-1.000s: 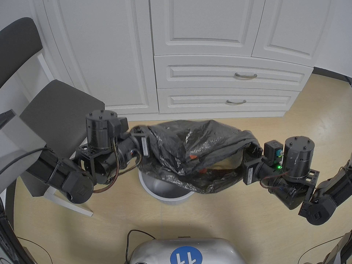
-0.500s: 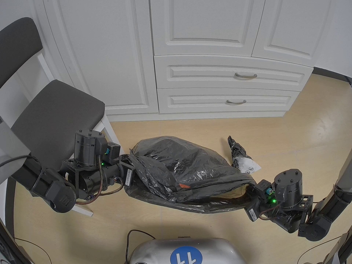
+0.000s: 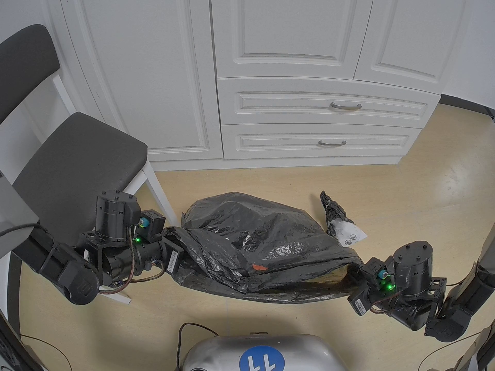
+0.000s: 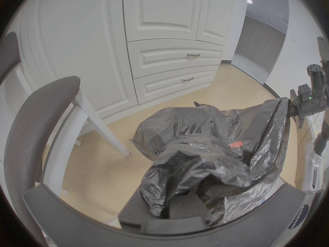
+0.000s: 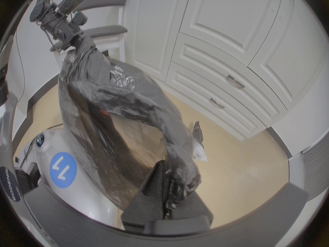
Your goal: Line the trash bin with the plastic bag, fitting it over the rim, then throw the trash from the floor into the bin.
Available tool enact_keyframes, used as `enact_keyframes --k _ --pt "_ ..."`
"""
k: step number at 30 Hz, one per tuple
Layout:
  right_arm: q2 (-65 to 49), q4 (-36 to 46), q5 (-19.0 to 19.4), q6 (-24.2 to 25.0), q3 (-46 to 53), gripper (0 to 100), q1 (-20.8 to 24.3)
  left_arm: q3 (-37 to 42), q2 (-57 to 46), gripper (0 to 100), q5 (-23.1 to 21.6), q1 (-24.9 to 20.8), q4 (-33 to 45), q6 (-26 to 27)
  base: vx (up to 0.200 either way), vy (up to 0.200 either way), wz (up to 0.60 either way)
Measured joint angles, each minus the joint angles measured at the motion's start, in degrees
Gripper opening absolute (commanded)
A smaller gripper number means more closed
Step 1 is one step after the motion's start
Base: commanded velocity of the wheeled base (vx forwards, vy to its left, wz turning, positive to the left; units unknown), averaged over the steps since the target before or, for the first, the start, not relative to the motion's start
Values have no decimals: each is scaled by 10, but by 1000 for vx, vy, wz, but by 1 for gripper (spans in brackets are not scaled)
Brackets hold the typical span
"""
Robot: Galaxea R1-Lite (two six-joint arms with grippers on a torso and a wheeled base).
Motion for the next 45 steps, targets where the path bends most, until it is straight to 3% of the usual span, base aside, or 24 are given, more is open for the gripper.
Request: enact_keyframes --k 5,13,18,21,30,36,40,41,45 --pt "10 -54 2 1 0 0 6 4 7 0 1 -11 -73 0 0 0 0" --pt "70 -244 34 -1 18 0 25 38 41 0 -1 -50 -271 0 0 0 0" --pt "110 -261 49 22 24 0 47 64 68 0 -18 -85 -370 -1 0 0 0" --pt "122 -261 52 71 17 0 68 76 80 0 -29 -103 -384 -3 0 0 0" --pt "125 -261 51 158 -43 0 100 85 97 0 -35 -119 -388 -7 0 0 0" --pt "129 -261 40 219 -108 0 107 79 107 0 -35 -119 -388 -14 0 0 0" --pt "139 -261 27 250 -145 0 105 73 114 0 -35 -116 -388 -47 0 0 0" --pt "144 -262 24 254 -152 0 104 70 116 100 -35 -116 -388 -58 0 0 0" --pt "159 -261 21 260 -167 0 103 56 130 100 -35 -114 -386 -82 0 0 0"
